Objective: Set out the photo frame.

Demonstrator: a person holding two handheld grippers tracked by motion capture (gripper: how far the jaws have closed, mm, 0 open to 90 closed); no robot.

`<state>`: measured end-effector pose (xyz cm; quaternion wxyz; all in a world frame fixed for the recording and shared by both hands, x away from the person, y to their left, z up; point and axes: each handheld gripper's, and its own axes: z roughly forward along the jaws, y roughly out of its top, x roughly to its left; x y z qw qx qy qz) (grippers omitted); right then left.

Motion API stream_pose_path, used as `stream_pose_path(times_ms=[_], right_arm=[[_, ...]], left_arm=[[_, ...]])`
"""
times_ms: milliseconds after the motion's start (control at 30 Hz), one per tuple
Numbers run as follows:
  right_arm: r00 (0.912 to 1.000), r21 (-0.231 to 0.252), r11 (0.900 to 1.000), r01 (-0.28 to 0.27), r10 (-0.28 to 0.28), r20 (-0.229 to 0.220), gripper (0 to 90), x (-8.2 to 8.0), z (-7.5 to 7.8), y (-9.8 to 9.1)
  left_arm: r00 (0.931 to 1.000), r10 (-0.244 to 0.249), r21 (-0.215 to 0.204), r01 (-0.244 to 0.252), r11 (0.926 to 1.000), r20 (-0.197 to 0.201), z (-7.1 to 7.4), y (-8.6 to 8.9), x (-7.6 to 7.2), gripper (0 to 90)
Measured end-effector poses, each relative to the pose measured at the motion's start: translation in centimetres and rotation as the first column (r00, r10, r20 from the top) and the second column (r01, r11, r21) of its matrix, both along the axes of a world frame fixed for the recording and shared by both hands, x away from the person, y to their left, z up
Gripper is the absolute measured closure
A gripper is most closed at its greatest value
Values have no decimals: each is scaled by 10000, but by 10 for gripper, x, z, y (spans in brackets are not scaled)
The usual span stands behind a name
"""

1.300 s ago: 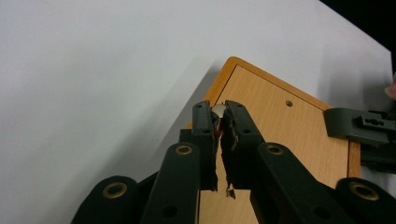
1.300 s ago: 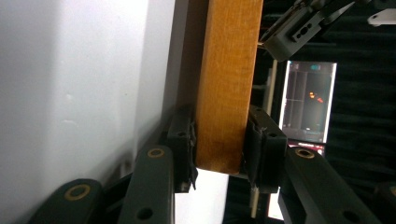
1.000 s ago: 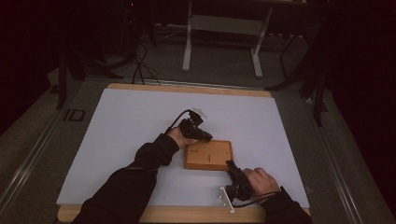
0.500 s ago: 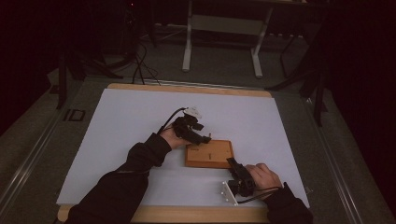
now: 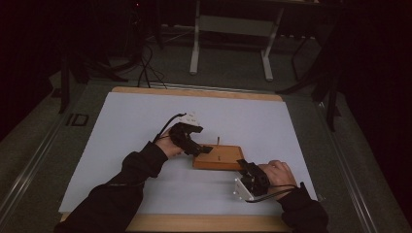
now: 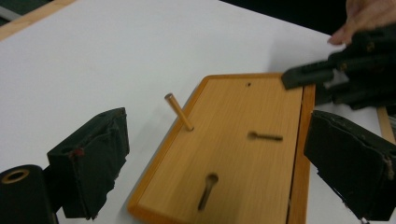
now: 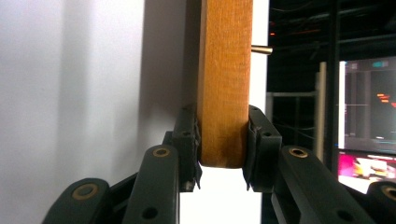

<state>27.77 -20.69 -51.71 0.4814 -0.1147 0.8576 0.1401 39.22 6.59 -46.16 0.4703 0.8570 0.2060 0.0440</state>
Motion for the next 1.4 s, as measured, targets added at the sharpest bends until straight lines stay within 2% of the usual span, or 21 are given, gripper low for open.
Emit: stream_pose_path(times_ms=[233, 467, 667, 700, 733, 767, 800, 833, 900, 933, 1067, 1100, 1133, 1167, 1200, 1233, 1267, 1367, 1400], right_arm=[[9967, -82, 10000, -56, 49, -806, 699, 12, 16, -1], [9884, -86, 9998, -174, 159, -1512, 699, 24, 28, -2], [9762, -95, 9999, -121, 98, -2168, 700, 34, 39, -2], [9762, -95, 9999, -121, 98, -2168, 700, 34, 39, -2], [9695, -9, 9999, -143, 137, -2447, 700, 39, 43, -2], [9676, -7, 9999, -163, 156, -2521, 700, 41, 45, -2], [9676, -7, 9999, -163, 156, -2521, 700, 41, 45, -2], [9605, -61, 9996, -266, 239, -2772, 700, 46, 49, -4], [9578, -10, 9997, -253, 239, -2863, 700, 48, 50, -4], [9495, -1, 9997, -236, 224, -3129, 699, 53, 54, -3], [9392, -112, 9998, -177, 128, -3432, 699, 59, 59, -2], [9279, -119, 9998, -171, 115, -3727, 699, 66, 64, -1], [9279, -119, 9998, -171, 115, -3727, 699, 66, 64, -1], [9232, -85, 9998, -158, 113, -3842, 699, 68, 65, -1], [9094, -25, 10000, -80, 62, -4158, 699, 74, 69, -1], [9094, -25, 10000, -80, 62, -4158, 699, 74, 69, -1], [8999, -23, 10000, -61, 45, -4361, 699, 79, 72, -1], [8836, -126, 9999, 16, -73, -4682, 698, 86, 76, 0], [8758, -173, 9998, 63, -139, -4825, 698, 88, 78, 1]], left_arm=[[9998, 177, -143, -176, 9997, 59, 3, 21, -12, 73], [9997, 204, -166, -202, 9997, 119, 6, 37, -25, 73], [9998, 174, -222, -171, 9996, 131, 7, 46, -36, 72], [9998, 174, -222, -171, 9996, 131, 7, 46, -36, 71], [9997, 192, -224, -188, 9996, 165, 7, 47, -39, 71], [9984, 327, -260, -315, 9992, 466, 7, 49, -44, 71], [9984, 327, -260, -315, 9992, 466, 7, 49, -44, 71], [9985, 304, -317, -290, 9991, 452, 6, 50, -48, 64], [9985, 309, -310, -296, 9991, 446, 6, 51, -49, 57], [9984, 259, -318, -243, 9992, 504, 5, 52, -53, 57], [9992, 119, -367, -105, 9993, 383, 2, 53, -61, 57], [9993, 66, -342, -53, 9994, 368, -1, 52, -66, 57], [9993, 66, -342, -53, 9994, 368, -1, 52, -66, 57], [9995, 26, -354, -14, 9994, 316, -3, 52, -69, 57], [9996, 27, -334, -18, 9994, 274, -7, 52, -74, 57], [9996, 27, -334, -18, 9994, 274, -7, 52, -74, 57], [9997, 91, -363, -82, 9993, 246, -11, 53, -79, 55], [9998, 167, -486, -161, 9987, 119, -16, 56, -85, 42], [9998, 211, -501, -207, 9985, 66, -17, 57, -87, 42]])
